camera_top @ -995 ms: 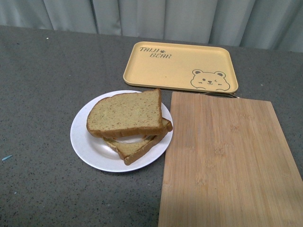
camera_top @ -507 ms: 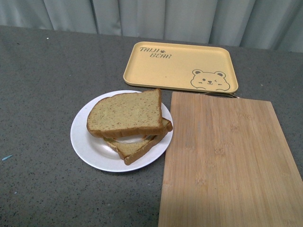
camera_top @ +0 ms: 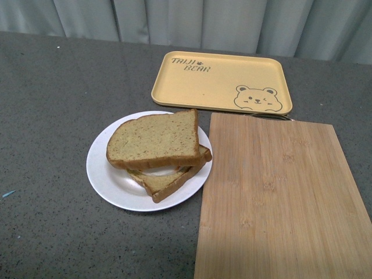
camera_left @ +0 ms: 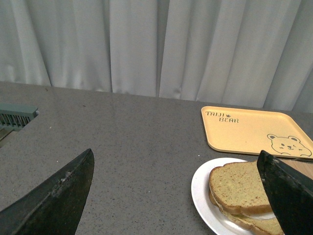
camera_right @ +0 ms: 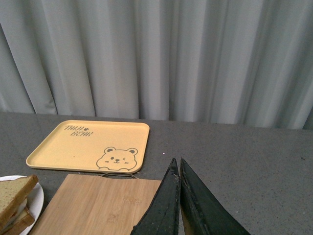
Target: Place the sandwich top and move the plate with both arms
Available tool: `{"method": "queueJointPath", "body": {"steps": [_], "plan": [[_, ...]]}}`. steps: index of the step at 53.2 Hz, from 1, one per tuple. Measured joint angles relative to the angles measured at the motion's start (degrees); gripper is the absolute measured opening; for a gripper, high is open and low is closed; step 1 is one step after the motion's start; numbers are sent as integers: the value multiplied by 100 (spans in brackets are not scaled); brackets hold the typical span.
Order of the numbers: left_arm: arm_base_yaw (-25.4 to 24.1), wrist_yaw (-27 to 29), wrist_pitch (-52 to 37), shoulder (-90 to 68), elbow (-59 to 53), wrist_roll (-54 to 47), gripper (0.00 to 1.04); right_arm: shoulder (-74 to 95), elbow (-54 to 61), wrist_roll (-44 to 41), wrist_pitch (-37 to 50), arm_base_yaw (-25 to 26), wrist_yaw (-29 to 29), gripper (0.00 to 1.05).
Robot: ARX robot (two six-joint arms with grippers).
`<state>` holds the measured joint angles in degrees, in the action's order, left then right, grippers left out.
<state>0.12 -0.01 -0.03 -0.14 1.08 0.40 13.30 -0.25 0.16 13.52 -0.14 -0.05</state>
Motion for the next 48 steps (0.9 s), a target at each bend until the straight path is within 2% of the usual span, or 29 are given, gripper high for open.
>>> {"method": "queueJointPath", "body": {"steps": [13, 20, 29, 39, 46, 48], "plan": [[0, 0, 0, 0, 0, 0, 98, -326, 0, 0, -326, 0, -2, 1], [0, 4, 0, 0, 0, 0, 98, -1128, -2, -2, -1300, 0, -4, 1], [0, 0, 0, 0, 0, 0, 98, -1303, -2, -4, -1340, 0, -7, 1], [0, 0, 0, 0, 0, 0, 98, -1305, -2, -9, -1342, 0, -7, 48], [0, 0, 0, 0, 0, 0, 98, -1305, -2, -9, -1342, 0, -7, 69], [-70, -411, 579, -317, 210, 310, 98, -1305, -2, -9, -1342, 0, -4, 80]]}}
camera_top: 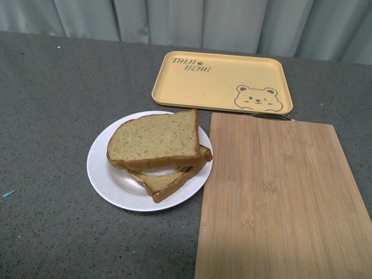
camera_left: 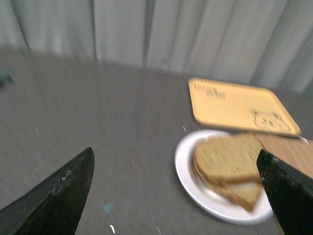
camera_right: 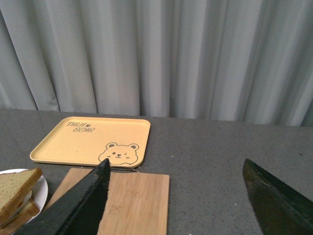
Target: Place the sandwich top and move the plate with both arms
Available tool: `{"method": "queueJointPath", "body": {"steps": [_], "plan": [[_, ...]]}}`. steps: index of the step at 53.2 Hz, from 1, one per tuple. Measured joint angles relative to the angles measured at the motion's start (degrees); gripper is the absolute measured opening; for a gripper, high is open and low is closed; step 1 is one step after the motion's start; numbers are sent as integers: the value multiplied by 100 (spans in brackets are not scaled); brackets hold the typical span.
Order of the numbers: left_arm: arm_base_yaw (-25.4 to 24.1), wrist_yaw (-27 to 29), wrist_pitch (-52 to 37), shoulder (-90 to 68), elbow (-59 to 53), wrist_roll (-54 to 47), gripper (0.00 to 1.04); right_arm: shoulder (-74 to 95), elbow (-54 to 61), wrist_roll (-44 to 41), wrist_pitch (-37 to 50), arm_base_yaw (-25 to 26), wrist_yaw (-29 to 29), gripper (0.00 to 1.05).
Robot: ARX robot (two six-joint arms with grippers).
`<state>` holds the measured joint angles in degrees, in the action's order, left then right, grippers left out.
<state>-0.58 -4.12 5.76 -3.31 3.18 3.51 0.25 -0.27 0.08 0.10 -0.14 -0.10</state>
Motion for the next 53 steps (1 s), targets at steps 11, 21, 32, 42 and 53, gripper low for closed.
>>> {"method": "queueJointPath", "body": {"steps": [11, 21, 32, 42, 53], "plan": [[612, -136, -942, -3429, 647, 1980, 98, 0, 0, 4, 0, 0, -2, 95], [957, -804, -2249, -6832, 1182, 3401, 98, 0, 0, 4, 0, 0, 0, 95], [949, -1373, -3045, -8835, 1762, 4030, 98, 0, 0, 4, 0, 0, -2, 95], [833, -1449, -3311, -9739, 2175, 4164, 98, 0, 0, 4, 0, 0, 0, 95], [750, -1539, -3491, -10277, 2433, 4186, 98, 0, 0, 4, 0, 0, -2, 95]]}}
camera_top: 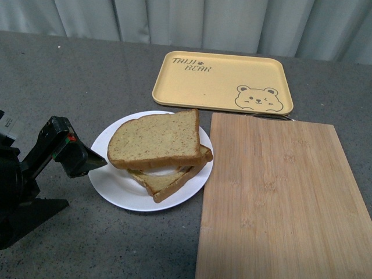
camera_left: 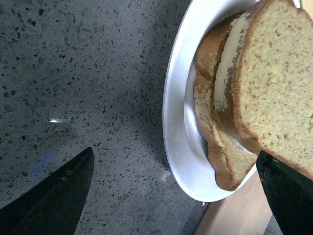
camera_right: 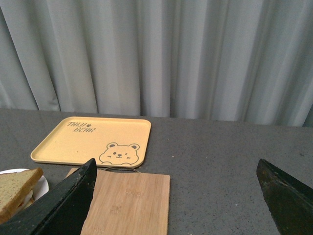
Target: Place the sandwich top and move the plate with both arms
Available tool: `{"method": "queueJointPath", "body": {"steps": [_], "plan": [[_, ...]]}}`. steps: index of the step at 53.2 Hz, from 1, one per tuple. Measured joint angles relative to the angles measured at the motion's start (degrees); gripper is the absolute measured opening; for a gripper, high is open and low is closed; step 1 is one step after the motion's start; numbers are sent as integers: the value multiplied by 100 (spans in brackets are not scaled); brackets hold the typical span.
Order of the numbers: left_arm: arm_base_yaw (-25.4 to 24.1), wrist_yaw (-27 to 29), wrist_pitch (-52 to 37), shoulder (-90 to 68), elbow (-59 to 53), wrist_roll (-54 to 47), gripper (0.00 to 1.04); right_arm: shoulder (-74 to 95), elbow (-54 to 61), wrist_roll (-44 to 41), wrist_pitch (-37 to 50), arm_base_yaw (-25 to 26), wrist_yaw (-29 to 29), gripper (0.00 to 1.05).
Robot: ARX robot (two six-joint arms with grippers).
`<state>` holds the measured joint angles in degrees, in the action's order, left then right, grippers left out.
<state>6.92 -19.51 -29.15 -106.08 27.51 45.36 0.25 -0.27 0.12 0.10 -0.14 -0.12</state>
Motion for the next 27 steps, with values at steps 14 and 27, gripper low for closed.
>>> {"method": "queueJointPath", "body": {"steps": [14, 27], "plan": [[131, -66, 9, -487, 260, -4, 82, 0, 0, 0, 0, 0, 0, 95], [260, -70, 131, -1014, 667, 22, 41, 0, 0, 0, 0, 0, 0, 95]]}}
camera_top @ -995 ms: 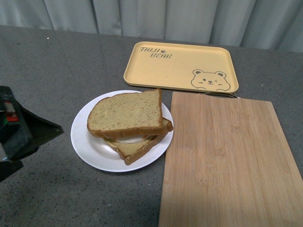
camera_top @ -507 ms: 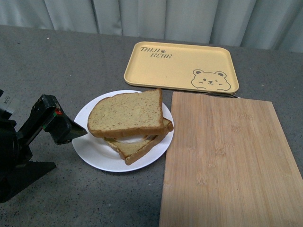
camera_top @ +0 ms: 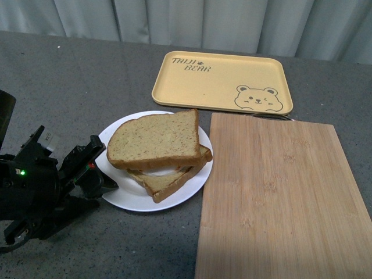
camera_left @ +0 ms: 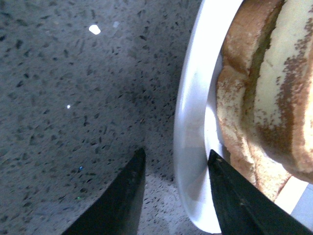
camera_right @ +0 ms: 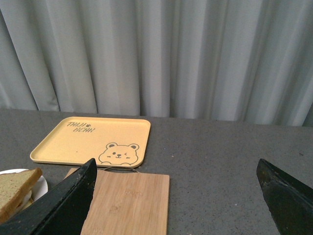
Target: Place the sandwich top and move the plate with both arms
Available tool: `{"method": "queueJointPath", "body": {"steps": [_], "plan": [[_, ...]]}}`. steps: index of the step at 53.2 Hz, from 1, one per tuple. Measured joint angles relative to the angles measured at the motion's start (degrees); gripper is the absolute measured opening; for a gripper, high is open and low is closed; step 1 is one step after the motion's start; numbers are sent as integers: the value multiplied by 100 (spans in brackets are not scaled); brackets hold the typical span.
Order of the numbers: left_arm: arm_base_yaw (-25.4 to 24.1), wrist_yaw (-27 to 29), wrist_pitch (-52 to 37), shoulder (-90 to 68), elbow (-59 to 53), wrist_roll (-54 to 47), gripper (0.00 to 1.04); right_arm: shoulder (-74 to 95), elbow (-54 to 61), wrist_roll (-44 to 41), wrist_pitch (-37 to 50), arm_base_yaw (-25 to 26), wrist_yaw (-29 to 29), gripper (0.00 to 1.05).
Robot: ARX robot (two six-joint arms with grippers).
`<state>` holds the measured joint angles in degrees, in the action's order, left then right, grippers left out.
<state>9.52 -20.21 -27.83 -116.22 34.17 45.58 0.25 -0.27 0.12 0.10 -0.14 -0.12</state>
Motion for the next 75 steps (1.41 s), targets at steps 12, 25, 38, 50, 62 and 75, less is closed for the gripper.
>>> {"method": "queueJointPath", "body": {"steps": [12, 25, 38, 50, 62, 75], "plan": [[-181, -496, -212, -90, 240, 466, 4, 0, 0, 0, 0, 0, 2, 95], [-387, -997, -699, 306, -94, 1008, 4, 0, 0, 0, 0, 0, 2, 95], [-474, -1491, -2011, 763, -527, 1893, 4, 0, 0, 0, 0, 0, 0, 95], [-61, -1132, -1657, 330, 496, 2251, 4, 0, 0, 0, 0, 0, 2, 95], [391, -640, -1080, -656, 2157, 2575, 4, 0, 0, 0, 0, 0, 0, 95], [756, -490, -372, -1558, 3620, 2721, 4, 0, 0, -2, 0, 2, 0, 95]]}}
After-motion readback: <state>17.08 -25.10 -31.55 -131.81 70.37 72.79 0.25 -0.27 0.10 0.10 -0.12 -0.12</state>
